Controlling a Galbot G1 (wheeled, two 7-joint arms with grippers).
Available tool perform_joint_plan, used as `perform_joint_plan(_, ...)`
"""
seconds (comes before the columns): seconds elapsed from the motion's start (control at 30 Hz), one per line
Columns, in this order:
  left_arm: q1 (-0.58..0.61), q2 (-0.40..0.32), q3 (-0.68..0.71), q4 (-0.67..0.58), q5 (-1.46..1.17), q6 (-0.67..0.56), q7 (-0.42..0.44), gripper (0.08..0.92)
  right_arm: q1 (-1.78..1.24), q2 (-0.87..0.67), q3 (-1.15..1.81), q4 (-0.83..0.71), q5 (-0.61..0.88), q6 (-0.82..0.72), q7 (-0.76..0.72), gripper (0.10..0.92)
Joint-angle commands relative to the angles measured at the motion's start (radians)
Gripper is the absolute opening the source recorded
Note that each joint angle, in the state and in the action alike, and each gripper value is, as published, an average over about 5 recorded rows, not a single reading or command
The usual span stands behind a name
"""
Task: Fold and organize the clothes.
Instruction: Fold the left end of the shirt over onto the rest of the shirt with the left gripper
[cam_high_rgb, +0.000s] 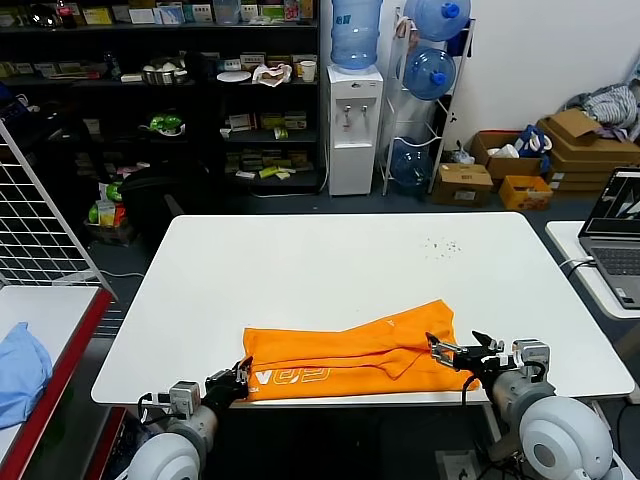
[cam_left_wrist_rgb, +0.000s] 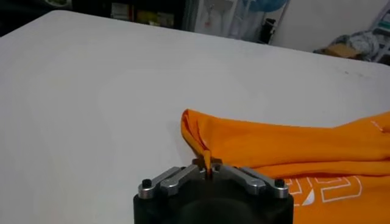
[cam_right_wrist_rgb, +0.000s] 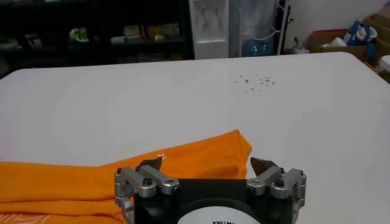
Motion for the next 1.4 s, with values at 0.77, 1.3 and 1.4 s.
perform_joint_plan(0.77, 0.324, 0.440, -0.684, 0.078, -0.321, 0.024, -0.043, 0.117, 0.164, 0.036, -0.147, -0.118, -0.094, 0.049, -0.060, 0.921)
perform_joint_plan(1.3, 0.172, 0.295, -0.372, -0.273, -0.436, 0.055, -0.230, 0.117, 0.137, 0.079, -0.142, -0.130, -0.133, 0.050, -0.040, 0.921)
perform_joint_plan(1.4, 0.015, 0.227, -0.154, -0.322, -0.480, 0.063, -0.285, 0.117, 0.116, 0.099, -0.127, -0.121, -0.145, 0.045, -0.026, 0.921)
